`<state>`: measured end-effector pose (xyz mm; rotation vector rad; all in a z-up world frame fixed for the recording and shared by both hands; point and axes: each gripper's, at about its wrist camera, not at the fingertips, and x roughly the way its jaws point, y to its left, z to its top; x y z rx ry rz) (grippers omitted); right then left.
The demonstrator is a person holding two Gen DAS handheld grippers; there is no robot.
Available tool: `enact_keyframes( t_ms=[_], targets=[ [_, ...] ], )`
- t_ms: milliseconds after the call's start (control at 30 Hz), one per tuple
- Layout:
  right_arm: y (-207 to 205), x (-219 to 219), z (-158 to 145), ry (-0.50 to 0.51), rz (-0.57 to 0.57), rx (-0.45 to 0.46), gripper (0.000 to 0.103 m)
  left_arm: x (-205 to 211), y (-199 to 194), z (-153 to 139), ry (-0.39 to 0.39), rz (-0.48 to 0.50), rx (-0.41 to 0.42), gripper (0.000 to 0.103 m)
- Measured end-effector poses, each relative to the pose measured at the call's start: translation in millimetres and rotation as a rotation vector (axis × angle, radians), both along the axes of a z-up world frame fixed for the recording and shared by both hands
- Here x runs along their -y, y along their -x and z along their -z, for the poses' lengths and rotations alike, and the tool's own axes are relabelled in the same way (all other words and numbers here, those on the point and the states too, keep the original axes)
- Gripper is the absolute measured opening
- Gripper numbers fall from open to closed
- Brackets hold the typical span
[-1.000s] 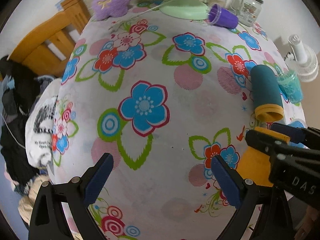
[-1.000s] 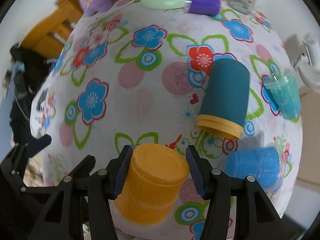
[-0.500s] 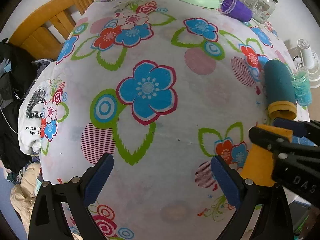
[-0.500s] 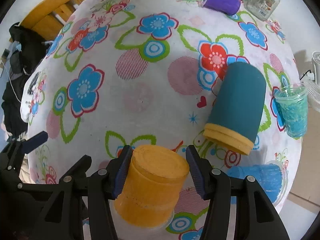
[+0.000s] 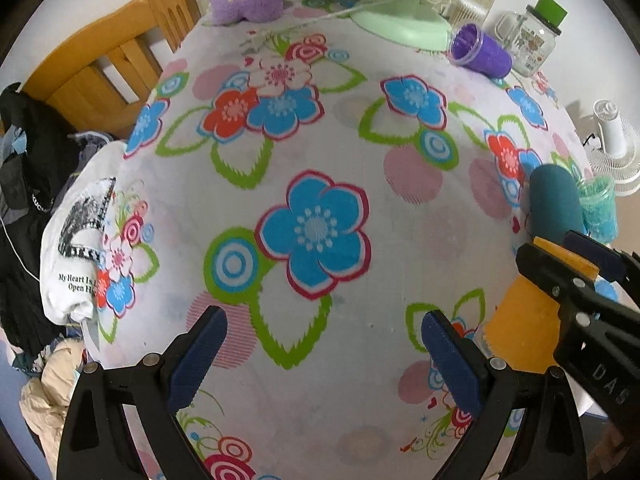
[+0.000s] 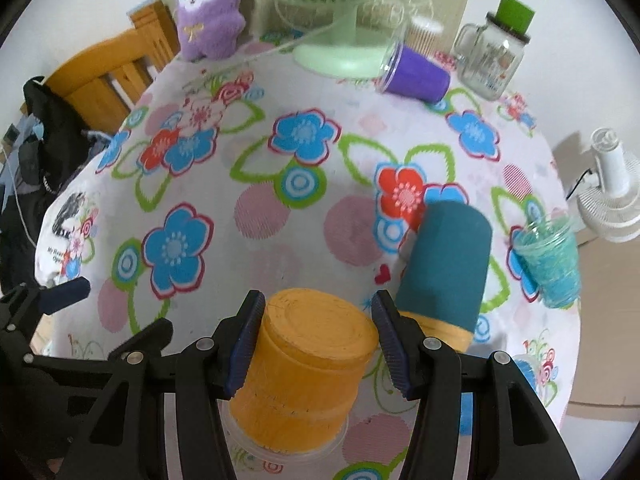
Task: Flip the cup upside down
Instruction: 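Lift the orange cup with the right gripper and rotate it rim-down, then lower the orange cup rim-down onto the tablecloth with the right gripper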
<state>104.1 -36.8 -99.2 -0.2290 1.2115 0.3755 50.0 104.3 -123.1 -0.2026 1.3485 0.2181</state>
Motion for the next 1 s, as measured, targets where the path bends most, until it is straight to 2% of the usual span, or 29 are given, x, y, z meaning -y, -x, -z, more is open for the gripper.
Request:
enact_keyframes(
  t_ms=[267,500,600,700,833,1000],
  targets=[
    [7.5,10.7,-6.2,-0.05,0.066,0.124,0.058,-0.7,-4.0,0.1,-0.015,0.023,0.038,0.099],
    [19.5,14.6,-7.5,-0.095,0.102,0.284,0.058,0.5,-5.4,-0.4,-0.032,0.039,0.11,0.099],
    [31.7,19.1,-10.9,-0.178,0.111,0.362,0.058,-0.1,-2.5,-1.0,-0.034,0.037,0.137,0.099],
    [45.3,17.0,-11.4,-0.207,0.086,0.442,0.058,0.0,1.8,1.6,-0.039,0.039,0.16,0.099],
    [56.7,12.3,-6.0,-0.177,0.069,0.531,0.058,0.1,8.6,10.3,-0.051,0.041,0.167,0.099],
    [60.0,9.6,8.9,-0.154,0.072,0.555,0.058,-2.3,15.3,17.1,-0.062,0.041,0.185,0.099]
  ],
)
